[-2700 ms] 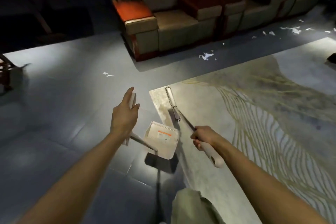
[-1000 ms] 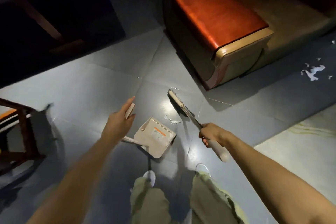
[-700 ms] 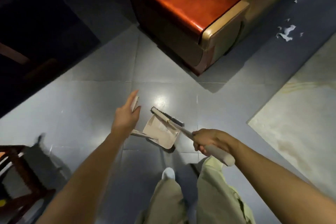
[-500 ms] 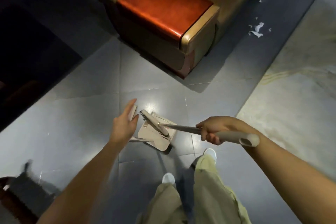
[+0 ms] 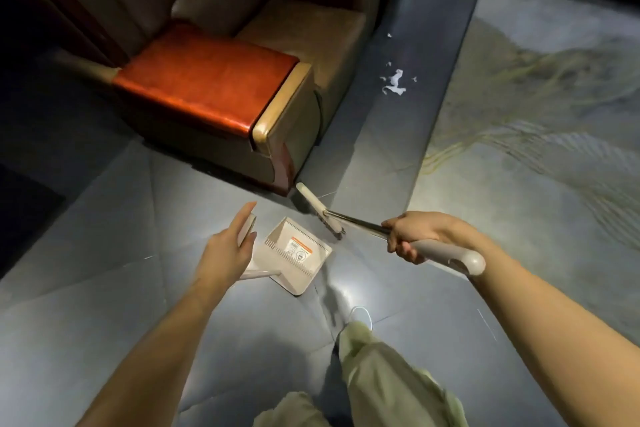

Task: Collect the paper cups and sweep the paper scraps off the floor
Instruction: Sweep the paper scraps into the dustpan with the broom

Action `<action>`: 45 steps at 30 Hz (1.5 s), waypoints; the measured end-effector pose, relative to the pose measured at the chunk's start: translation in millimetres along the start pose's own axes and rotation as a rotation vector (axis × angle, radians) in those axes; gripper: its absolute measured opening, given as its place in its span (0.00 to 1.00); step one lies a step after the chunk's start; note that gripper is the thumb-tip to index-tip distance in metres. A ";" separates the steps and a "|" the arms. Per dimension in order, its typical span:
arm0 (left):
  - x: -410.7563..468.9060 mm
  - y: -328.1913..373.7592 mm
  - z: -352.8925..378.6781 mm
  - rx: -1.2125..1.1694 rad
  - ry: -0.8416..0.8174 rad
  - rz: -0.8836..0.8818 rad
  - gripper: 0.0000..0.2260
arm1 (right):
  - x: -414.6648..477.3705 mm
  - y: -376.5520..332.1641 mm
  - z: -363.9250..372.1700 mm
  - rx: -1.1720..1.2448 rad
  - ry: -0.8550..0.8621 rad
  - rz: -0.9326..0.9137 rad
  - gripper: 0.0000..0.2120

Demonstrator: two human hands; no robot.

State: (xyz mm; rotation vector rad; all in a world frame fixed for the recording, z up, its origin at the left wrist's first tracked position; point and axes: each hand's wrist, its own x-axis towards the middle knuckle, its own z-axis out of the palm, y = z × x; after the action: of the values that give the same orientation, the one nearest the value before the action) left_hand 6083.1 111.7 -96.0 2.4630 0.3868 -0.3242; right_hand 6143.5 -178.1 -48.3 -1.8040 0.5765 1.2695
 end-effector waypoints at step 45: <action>-71.5 -116.1 -59.9 -0.070 -0.085 0.129 0.22 | -20.5 68.0 220.2 0.101 -0.023 0.034 0.07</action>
State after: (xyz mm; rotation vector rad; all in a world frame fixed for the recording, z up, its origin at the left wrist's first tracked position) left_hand 5984.6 223.3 -89.2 2.3834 0.1987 -0.3530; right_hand 5966.5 -33.7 -85.2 -1.7016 0.6492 1.2597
